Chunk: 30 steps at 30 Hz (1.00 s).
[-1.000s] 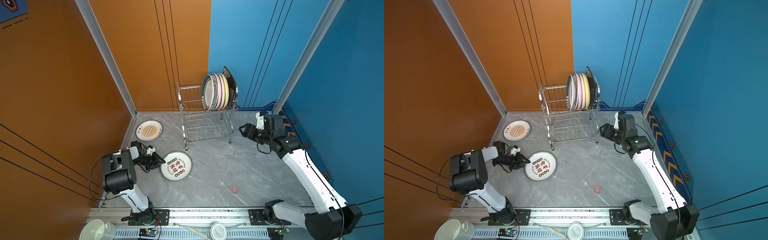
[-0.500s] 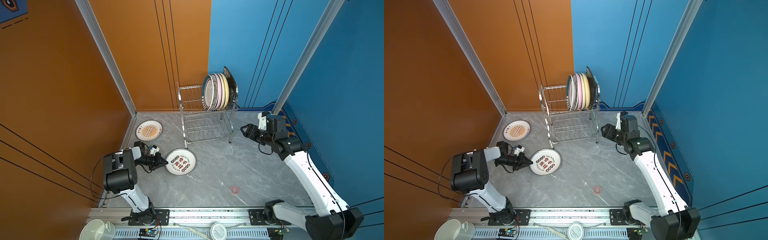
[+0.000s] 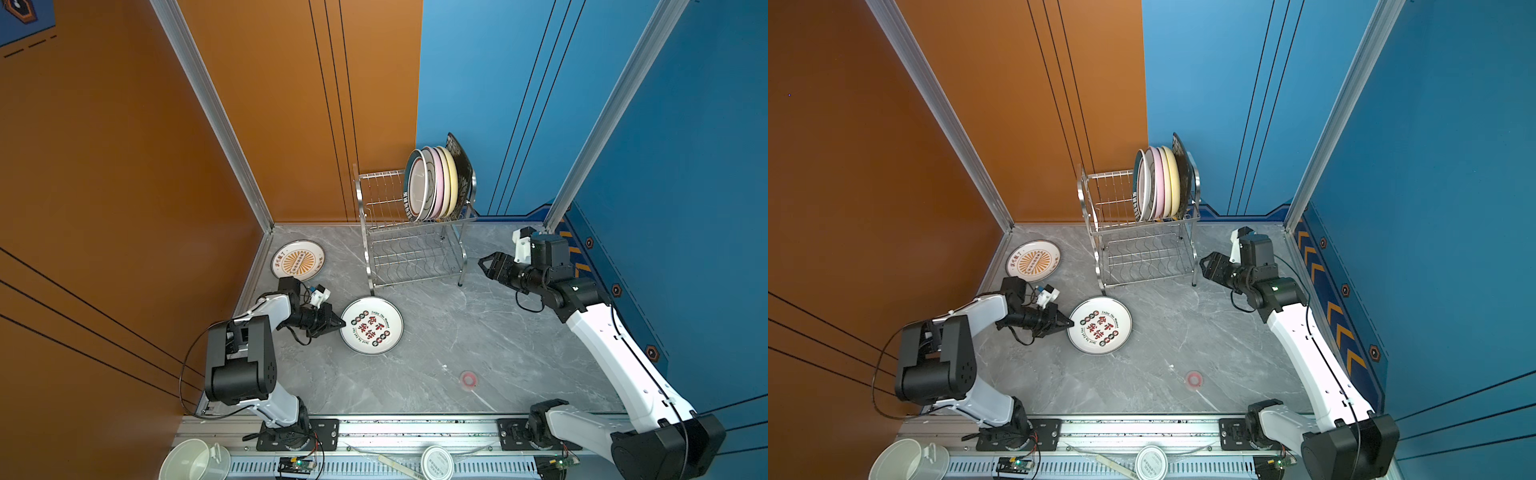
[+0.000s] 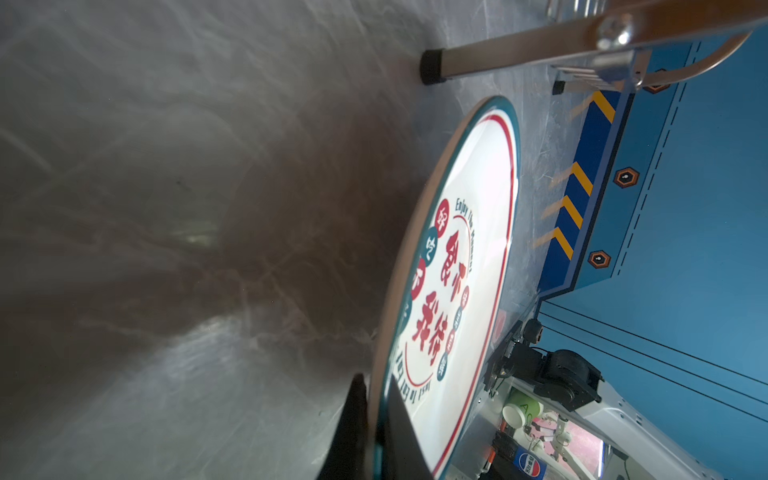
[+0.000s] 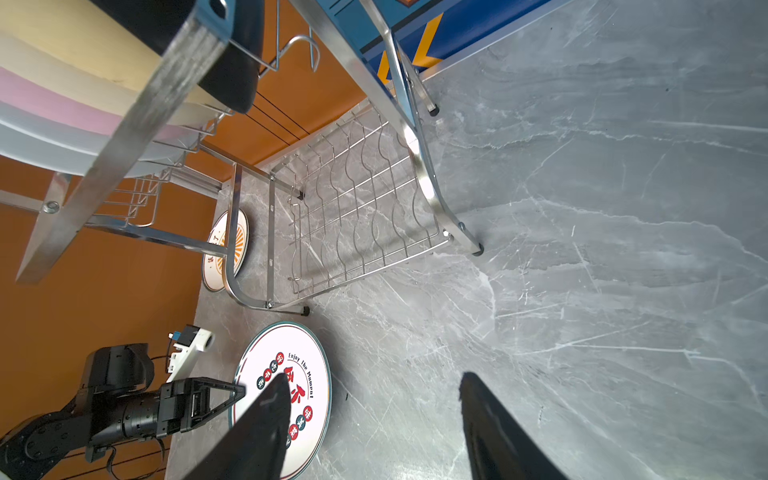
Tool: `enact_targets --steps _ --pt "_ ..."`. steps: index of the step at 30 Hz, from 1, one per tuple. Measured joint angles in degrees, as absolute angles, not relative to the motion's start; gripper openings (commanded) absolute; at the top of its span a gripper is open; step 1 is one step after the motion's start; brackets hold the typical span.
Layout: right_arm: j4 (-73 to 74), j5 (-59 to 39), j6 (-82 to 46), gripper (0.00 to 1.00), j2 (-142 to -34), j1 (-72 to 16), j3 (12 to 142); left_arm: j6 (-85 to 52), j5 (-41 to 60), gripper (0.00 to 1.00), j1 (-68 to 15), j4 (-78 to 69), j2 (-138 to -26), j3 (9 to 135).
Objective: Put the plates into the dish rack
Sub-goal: 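Raise the lettered plate upright with the left gripper while the right gripper approaches it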
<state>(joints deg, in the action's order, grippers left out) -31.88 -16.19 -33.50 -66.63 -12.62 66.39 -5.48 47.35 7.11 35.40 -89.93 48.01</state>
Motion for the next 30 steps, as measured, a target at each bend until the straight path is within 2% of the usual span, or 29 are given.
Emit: enact_targets --steps 11,21,30 --pt "-31.3 -21.4 -34.0 0.65 -68.8 -16.3 64.6 -7.8 49.6 0.00 2.2 38.9 -86.9 53.6" --pt "-24.3 -33.2 -36.5 0.67 -76.4 -23.7 64.0 -11.5 51.3 0.00 -3.9 40.3 -81.8 58.3" --pt "-20.9 -40.7 -37.4 0.67 -81.7 -27.1 64.0 -13.2 53.3 0.00 -4.7 40.3 -81.4 62.8"
